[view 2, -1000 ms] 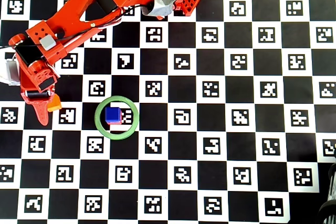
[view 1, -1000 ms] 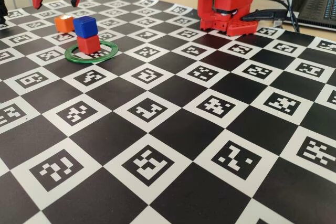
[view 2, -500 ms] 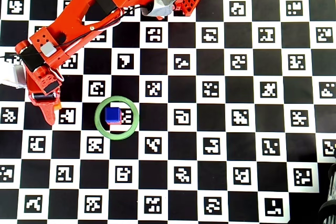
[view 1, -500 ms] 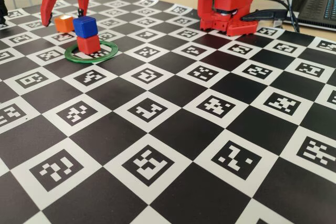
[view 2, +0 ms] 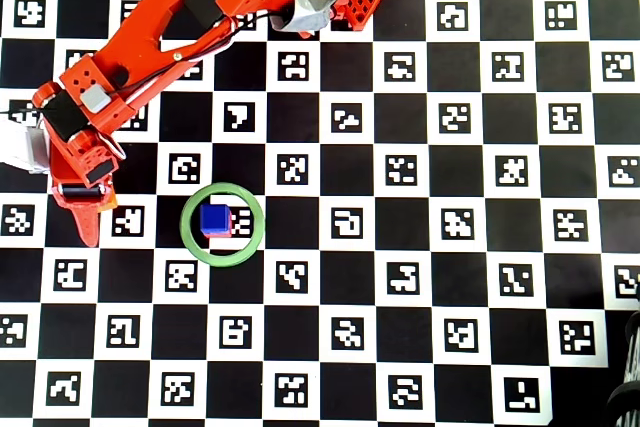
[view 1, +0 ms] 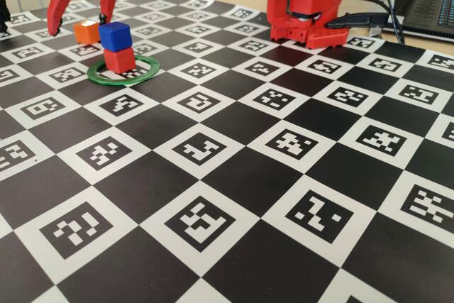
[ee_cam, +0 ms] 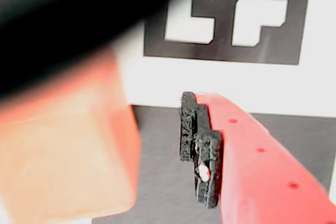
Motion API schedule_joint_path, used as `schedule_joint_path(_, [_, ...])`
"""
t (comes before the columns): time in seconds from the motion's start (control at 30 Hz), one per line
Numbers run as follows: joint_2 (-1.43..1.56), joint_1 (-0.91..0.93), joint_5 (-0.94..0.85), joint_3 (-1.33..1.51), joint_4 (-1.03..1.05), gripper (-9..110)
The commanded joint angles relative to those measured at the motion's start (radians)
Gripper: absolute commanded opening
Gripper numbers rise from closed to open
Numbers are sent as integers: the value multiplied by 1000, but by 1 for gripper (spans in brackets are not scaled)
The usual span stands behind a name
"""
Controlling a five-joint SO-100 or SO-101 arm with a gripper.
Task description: Grab the red cube then put it in the green circle then put the blue cube on top and finally the orange cube on top
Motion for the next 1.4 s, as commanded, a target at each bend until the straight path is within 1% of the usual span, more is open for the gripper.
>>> schedule_joint_path(0.0, [71, -20, 8, -9, -12, 48])
schedule_joint_path(0.37, [72, -23, -9, 5, -37, 49])
schedule_joint_path(0.77, [80, -21, -146, 9, -54, 48])
schedule_joint_path(0.93, [81, -20, -175, 11, -57, 48])
schedule_joint_path(1.37, [97, -18, -193, 48, -97, 46])
